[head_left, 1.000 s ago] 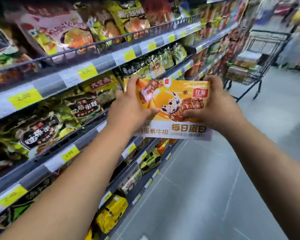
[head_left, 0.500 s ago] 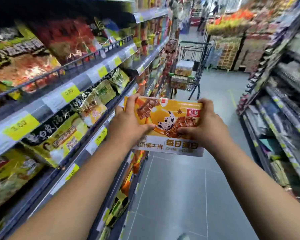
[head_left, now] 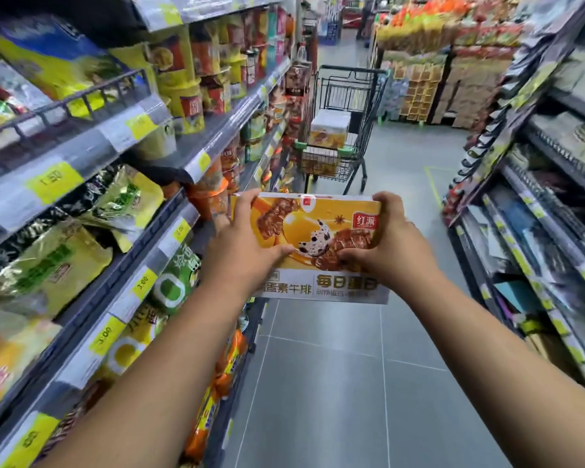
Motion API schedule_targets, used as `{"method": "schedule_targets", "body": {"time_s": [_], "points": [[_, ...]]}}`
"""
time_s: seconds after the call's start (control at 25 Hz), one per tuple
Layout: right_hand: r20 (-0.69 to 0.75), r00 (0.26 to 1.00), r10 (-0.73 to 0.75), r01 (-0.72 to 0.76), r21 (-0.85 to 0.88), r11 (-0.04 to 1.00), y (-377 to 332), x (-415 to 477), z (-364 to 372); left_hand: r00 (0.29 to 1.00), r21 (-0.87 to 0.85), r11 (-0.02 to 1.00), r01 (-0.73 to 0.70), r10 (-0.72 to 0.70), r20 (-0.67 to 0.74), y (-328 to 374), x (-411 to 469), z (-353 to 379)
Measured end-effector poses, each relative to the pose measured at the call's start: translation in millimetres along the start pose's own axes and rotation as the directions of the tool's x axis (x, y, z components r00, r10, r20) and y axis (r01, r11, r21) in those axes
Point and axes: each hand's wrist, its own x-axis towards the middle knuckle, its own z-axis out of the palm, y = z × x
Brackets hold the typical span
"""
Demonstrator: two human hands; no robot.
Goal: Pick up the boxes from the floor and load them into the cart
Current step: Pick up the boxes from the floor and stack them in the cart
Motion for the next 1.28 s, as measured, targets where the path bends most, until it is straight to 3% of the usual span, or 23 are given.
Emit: {"method": "schedule_targets", "body": {"time_s": [0.32, 0.64, 1.28], "points": [[-0.037, 0.997, 0.074, -0.073, 0.022, 0.997, 46, 198, 57, 0.998, 0.023, 1.0, 0.0, -0.002, 0.057, 0, 204, 96], [-0.08, 0.983, 0.167, -0.166, 0.028, 0.986, 100, 384, 67, 0.984, 0.01, 0.998, -0.057, 0.054, 0.171, 38, 398, 187], [0.142, 0.984, 0.103, -0.111, 0.049, 0.993, 235, 776, 93, 0.986, 0.182, 0.981, 0.065, -0.091, 0.14, 123, 723, 375]]}}
